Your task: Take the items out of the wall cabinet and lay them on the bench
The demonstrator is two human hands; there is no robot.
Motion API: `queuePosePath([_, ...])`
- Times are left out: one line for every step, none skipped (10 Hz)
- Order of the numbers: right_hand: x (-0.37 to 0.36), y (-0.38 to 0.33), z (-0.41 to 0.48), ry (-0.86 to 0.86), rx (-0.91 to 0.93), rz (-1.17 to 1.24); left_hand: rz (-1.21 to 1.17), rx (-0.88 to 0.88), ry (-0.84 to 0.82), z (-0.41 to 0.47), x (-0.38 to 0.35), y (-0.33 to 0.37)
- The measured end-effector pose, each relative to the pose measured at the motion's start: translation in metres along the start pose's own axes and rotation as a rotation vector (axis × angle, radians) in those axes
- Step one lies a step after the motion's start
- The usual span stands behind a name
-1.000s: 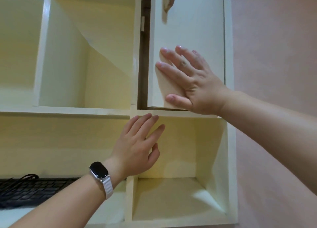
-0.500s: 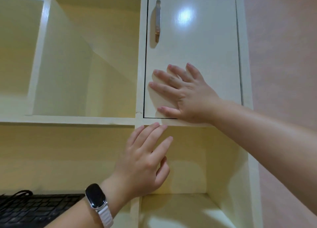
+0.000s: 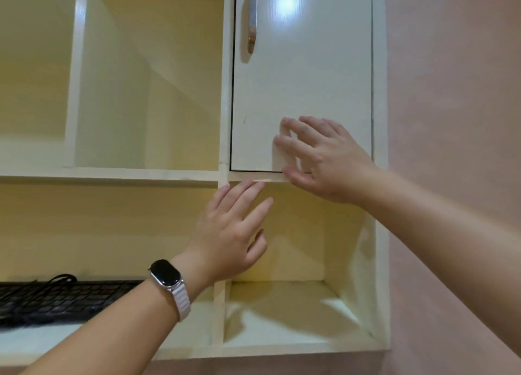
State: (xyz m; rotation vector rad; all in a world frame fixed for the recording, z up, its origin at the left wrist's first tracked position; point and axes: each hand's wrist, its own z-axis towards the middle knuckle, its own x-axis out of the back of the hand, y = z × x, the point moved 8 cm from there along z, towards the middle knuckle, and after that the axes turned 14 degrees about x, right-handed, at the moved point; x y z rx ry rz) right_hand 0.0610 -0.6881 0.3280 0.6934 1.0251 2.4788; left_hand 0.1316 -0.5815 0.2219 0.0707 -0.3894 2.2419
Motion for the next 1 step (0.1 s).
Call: queuePosePath([0.0059,-0.0023,-0.0343,-0.023,-0.05,0.05,0.011,0.067,-0.062,-0.007,0.0107,0.0045])
